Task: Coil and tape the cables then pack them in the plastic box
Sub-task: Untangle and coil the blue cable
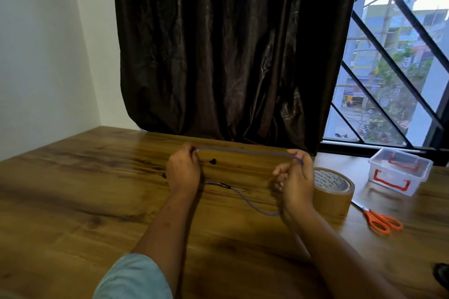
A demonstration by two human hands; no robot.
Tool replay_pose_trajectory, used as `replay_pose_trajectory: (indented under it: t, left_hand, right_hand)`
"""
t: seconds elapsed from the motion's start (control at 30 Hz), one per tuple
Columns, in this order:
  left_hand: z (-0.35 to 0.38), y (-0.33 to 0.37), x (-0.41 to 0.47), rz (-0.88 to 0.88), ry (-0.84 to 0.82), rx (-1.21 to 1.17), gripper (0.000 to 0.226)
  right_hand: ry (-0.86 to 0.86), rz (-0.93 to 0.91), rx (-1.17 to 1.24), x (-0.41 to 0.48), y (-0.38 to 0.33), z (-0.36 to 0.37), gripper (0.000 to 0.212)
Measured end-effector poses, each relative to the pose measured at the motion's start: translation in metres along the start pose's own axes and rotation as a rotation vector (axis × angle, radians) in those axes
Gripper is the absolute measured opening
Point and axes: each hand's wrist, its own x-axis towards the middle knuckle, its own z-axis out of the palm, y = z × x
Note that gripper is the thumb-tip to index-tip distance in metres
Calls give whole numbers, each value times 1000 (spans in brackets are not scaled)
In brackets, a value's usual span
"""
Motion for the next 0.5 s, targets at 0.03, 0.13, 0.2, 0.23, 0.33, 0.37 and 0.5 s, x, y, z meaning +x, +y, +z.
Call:
replay_pose_trajectory:
  t: [0.03, 0.13, 0.2, 0.23, 0.33, 0.37, 0.5]
  left_hand:
    - [0, -4, 2, -38, -10, -9, 19]
    - [4, -4, 1, -14, -57, -50, 23]
    - [7, 5, -2, 63, -71, -57, 29]
    - [8, 9, -4, 104, -77, -53, 32]
    - [10, 20, -8, 239, -84, 38, 34]
    - [11, 23, -10, 298, -94, 81, 33]
    - [14, 34, -19, 478, -171, 135, 31]
  right_hand:
    - [20, 20, 8, 0, 0, -2, 31]
    - [-35, 108, 60, -2, -3, -2, 27]
    - [-113, 122, 61, -4, -9, 0, 27]
    - [-155, 90, -15, -5, -11, 1, 35]
    - [-192, -78, -459, -13, -10, 6, 78]
    - [-160, -112, -557, -16, -13, 8, 88]
    - [-27, -264, -783, -23, -23, 13, 99]
